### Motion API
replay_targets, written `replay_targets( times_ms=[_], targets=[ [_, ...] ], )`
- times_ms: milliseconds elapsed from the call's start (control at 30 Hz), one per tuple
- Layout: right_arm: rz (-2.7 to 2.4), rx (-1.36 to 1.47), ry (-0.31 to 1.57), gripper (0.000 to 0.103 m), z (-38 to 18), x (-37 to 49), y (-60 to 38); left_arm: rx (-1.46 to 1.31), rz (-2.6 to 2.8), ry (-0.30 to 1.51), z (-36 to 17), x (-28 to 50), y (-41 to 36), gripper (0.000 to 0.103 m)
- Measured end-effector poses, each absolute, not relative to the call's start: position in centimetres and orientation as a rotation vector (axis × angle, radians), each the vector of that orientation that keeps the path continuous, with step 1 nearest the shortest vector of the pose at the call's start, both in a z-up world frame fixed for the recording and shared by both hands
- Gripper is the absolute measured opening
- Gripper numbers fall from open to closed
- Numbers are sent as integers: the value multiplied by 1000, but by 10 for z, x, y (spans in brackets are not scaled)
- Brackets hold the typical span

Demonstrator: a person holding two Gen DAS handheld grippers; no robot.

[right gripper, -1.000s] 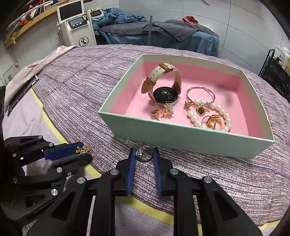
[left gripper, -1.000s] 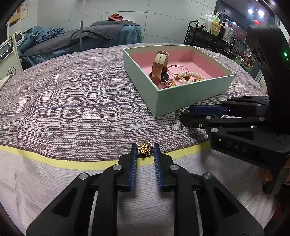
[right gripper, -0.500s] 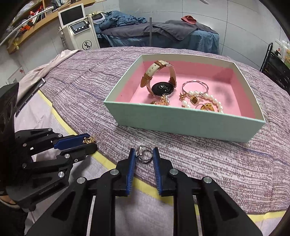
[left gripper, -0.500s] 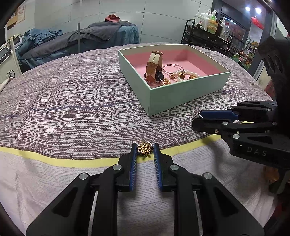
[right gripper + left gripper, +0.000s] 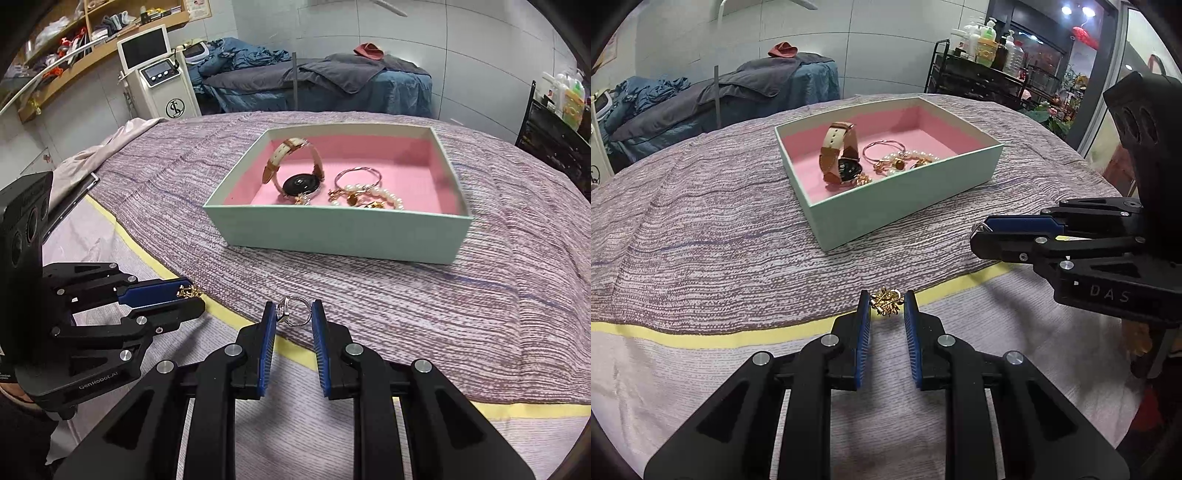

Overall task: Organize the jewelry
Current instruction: 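Carry the charm with the left tool while the right tool carries the ring into the box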

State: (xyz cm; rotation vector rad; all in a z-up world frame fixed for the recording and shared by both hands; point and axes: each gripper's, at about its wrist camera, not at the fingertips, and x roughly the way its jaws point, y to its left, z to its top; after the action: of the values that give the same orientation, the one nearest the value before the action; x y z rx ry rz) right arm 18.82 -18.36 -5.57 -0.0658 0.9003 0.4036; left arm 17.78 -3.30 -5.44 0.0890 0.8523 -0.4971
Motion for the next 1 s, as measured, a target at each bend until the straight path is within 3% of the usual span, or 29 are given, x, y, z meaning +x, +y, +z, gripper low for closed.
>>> replay_targets(
  times_ms=[433,1000],
  targets=[
    [379,-71,812,19,-25,208,-206,151,-515,762,-13,208,-58,19],
    [353,-123,814,19,-22,267,-205,179,-544,820,-13,283,-84,19]
  ],
)
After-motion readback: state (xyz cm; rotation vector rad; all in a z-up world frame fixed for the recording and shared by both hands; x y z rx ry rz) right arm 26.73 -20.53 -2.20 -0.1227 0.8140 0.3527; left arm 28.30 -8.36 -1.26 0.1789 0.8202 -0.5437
